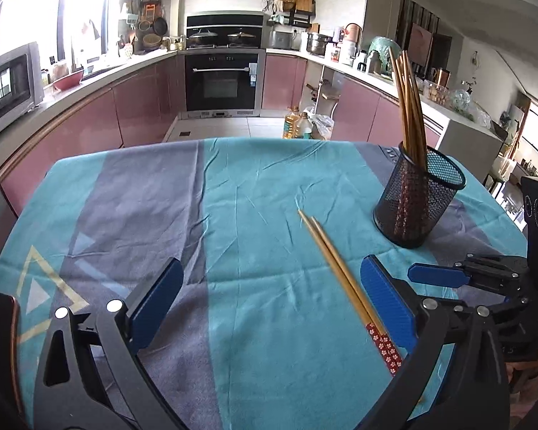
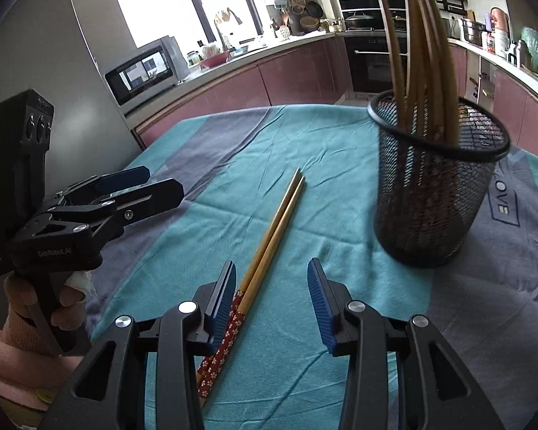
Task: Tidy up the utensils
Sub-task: 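Withdraw both open tools and hover over the last two chopsticks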
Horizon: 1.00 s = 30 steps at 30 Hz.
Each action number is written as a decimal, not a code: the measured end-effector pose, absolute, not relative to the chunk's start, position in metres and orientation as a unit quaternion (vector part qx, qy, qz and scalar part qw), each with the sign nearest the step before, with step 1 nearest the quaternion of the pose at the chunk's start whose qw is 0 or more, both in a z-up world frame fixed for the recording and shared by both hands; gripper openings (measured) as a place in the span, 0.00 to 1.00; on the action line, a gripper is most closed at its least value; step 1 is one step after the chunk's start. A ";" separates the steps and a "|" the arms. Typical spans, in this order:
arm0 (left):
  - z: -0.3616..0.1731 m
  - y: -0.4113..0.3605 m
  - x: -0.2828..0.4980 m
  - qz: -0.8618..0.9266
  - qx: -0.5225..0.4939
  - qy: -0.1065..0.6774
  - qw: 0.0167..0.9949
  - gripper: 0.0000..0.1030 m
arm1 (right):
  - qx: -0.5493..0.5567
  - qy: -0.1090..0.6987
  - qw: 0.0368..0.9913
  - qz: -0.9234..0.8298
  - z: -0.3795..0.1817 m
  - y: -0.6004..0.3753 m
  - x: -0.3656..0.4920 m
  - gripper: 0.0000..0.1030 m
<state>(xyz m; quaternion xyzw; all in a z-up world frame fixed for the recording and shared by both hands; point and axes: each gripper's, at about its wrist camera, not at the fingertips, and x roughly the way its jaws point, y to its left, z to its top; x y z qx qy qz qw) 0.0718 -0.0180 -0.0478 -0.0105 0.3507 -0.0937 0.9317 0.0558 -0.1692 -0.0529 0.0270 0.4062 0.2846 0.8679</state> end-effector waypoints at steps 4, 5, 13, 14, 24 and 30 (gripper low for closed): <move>-0.056 -0.022 0.071 -0.093 -0.006 0.361 0.928 0.93 | 0.012 0.413 0.868 0.277 -0.059 -0.164 0.056 0.38; -0.059 -0.023 0.071 -0.095 -0.004 0.365 0.926 0.91 | 0.012 0.415 0.866 0.277 -0.061 -0.163 0.056 0.38; -0.069 -0.027 0.074 -0.097 0.004 0.377 0.921 0.84 | 0.000 0.428 0.862 0.270 -0.070 -0.156 0.057 0.35; -0.070 -0.027 0.075 -0.097 0.004 0.378 0.921 0.84 | 0.000 0.429 0.863 0.269 -0.071 -0.156 0.057 0.35; -0.077 -0.037 0.081 -0.113 0.015 0.390 0.913 0.81 | 0.000 0.433 0.862 0.262 -0.071 -0.156 0.059 0.30; -0.086 -0.051 0.086 -0.129 0.029 0.406 0.904 0.78 | 0.001 0.436 0.864 0.252 -0.071 -0.165 0.059 0.28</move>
